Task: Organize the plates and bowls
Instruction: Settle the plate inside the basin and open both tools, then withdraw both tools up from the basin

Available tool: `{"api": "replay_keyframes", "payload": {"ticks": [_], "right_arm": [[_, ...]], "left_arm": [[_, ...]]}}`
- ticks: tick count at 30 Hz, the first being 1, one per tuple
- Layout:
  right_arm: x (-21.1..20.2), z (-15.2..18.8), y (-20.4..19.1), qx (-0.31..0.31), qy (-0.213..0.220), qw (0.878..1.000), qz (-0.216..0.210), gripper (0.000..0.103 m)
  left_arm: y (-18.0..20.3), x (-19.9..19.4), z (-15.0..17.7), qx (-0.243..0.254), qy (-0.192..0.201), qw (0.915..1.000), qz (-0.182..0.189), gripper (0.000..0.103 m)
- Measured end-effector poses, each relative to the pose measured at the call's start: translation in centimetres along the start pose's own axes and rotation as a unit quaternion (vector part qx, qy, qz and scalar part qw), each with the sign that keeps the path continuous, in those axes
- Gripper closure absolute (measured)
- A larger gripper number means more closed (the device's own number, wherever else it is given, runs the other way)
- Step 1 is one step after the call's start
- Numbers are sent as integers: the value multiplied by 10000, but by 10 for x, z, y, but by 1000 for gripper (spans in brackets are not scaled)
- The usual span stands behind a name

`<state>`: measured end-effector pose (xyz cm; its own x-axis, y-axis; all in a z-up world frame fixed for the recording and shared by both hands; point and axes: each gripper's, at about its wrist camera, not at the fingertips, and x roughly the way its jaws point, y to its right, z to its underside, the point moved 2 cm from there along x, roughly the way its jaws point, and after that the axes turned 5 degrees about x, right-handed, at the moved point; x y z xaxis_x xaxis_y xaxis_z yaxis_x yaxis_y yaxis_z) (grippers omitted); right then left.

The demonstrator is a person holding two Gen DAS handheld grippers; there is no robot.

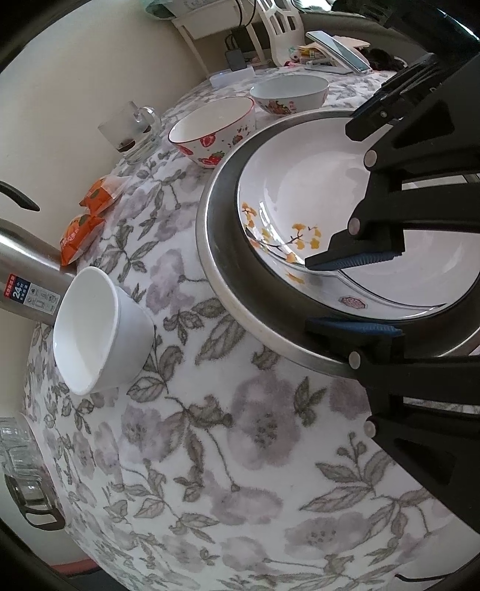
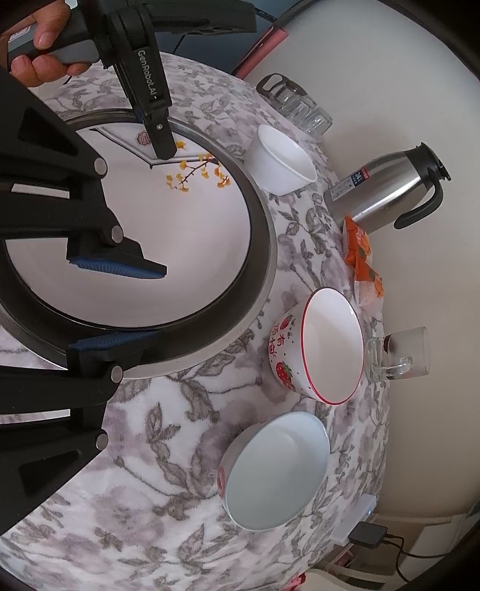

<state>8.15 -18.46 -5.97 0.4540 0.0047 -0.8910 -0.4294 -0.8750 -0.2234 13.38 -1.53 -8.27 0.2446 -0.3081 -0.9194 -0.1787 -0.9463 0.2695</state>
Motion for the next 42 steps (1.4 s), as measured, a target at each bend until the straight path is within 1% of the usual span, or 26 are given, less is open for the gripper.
{"api": "replay_keyframes", "payload": {"ticks": [6, 8, 9, 10, 11, 12, 13, 16, 18, 20, 21, 22, 23, 25, 27, 28, 29, 31, 35, 38, 41, 42], "right_arm": [[2, 1, -1, 6, -38, 10000, -8, 72], [1, 0, -1, 3, -26, 10000, -9, 72], [1, 0, -1, 1, -6, 10000, 4, 72], [0, 0, -1, 1, 20, 10000, 6, 72], [-1, 0, -1, 11, 37, 10000, 5, 72], [-2, -1, 0, 27, 51, 10000, 0, 72], [-2, -1, 0, 32, 54, 10000, -4, 72], [-5, -1, 0, 35, 104, 9999, 34, 72], [-12, -4, -1, 26, 259, 9997, 43, 72], [-20, -5, -2, 26, 427, 9991, 18, 71], [-24, -7, -3, 25, 555, 9985, 22, 69], [-26, -7, -4, 21, 625, 9980, 41, 62], [-28, -8, -5, 11, 667, 9978, 63, 55], [-30, -9, -7, -16, 754, 9971, 68, 49], [-30, -10, -8, -26, 776, 9969, 90, 38], [-30, -10, -8, -16, 780, 9969, 106, 35], [-29, -10, -8, -2, 770, 9970, 122, 30], [-26, -9, -7, 3, 725, 9973, 118, 26], [-22, -7, -8, -23, 654, 9978, 110, 18], [-22, -7, -7, -19, 662, 9976, 220, 0], [-24, -9, -3, 78, 721, 9969, 293, 0], [-25, -9, 0, 156, 722, 9968, 304, 0]], "left_arm": [[4, -2, -1, 188, 49, 9997, -166, 74], [7, -8, -3, 293, 216, 9990, -271, 72], [11, -14, -4, 424, 411, 9975, -377, 71], [14, -19, -5, 525, 531, 9962, -442, 65], [17, -22, -5, 603, 620, 9950, -493, 62], [19, -24, -5, 653, 679, 9943, -506, 59], [21, -25, -5, 682, 691, 9941, -480, 59], [21, -27, -6, 688, 716, 9940, -467, 59], [20, -29, -8, 631, 784, 9937, -488, 59], [16, -32, -9, 521, 847, 9939, -478, 54], [15, -33, -9, 469, 874, 9939, -476, 47], [13, -35, -9, 412, 899, 9939, -493, 42], [12, -36, -9, 377, 916, 9938, -508, 41], [10, -37, -10, 307, 931, 9935, -574, 41], [8, -36, -10, 272, 915, 9933, -650, 40], [6, -35, -10, 246, 890, 9931, -720, 38], [5, -34, -10, 226, 869, 9929, -780, 36], [1, -32, -10, 160, 838, 9923, -894, 26], [-8, -34, -10, -9, 913, 9909, -987, 24], [-11, -37, -11, -75, 992, 9900, -997, 23], [-12, -38, -11, -88, 1034, 9894, -1020, 21], [-12, -38, -11, -93, 1049, 9892, -1019, 16]]}}
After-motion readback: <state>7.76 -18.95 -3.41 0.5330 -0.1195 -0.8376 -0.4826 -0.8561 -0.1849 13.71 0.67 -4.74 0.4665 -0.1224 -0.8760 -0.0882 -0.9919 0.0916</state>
